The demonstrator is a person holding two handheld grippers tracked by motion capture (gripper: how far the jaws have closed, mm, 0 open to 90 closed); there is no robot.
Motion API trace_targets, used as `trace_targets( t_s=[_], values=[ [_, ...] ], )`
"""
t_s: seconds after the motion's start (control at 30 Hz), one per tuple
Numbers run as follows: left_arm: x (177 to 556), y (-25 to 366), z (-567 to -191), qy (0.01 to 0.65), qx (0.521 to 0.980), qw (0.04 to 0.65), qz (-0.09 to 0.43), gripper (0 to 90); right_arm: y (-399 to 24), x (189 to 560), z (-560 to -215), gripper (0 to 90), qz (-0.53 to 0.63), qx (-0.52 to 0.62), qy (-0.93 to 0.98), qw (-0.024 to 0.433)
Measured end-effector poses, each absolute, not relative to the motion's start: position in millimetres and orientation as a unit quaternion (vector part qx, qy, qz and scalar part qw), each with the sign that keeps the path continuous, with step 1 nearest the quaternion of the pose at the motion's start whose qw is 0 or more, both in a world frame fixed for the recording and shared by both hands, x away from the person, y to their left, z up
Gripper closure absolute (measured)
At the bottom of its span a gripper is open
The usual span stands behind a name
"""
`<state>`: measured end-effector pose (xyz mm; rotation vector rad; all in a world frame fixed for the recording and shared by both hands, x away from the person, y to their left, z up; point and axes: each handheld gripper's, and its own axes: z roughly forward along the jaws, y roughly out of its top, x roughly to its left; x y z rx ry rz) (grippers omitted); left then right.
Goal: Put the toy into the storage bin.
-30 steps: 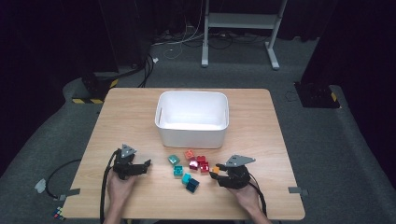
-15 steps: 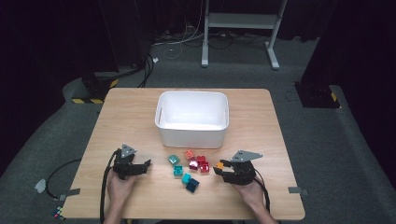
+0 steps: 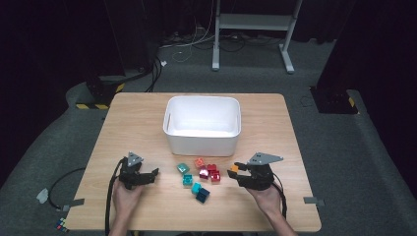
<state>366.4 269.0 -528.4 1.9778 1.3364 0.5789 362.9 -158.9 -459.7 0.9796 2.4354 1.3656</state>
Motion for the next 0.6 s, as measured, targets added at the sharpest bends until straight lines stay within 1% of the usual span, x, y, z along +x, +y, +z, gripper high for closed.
trace_targets(
  t_s=[0.17, 0.33, 0.6],
  values=[
    [366, 269, -528, 0.512, 0.758, 0.336, 0.222, 16.3, -161, 364, -444, 54.7, 0.463, 0.325, 0.818, 0.102],
    [366, 269, -528, 0.512, 0.758, 0.336, 0.222, 16.3, -161, 367, -436, 54.8, 0.467, 0.325, 0.815, 0.109],
    [366, 269, -528, 0.512, 0.758, 0.336, 0.222, 16.3, -167, 374, -425, 54.8, 0.475, 0.336, 0.806, 0.106]
  ],
)
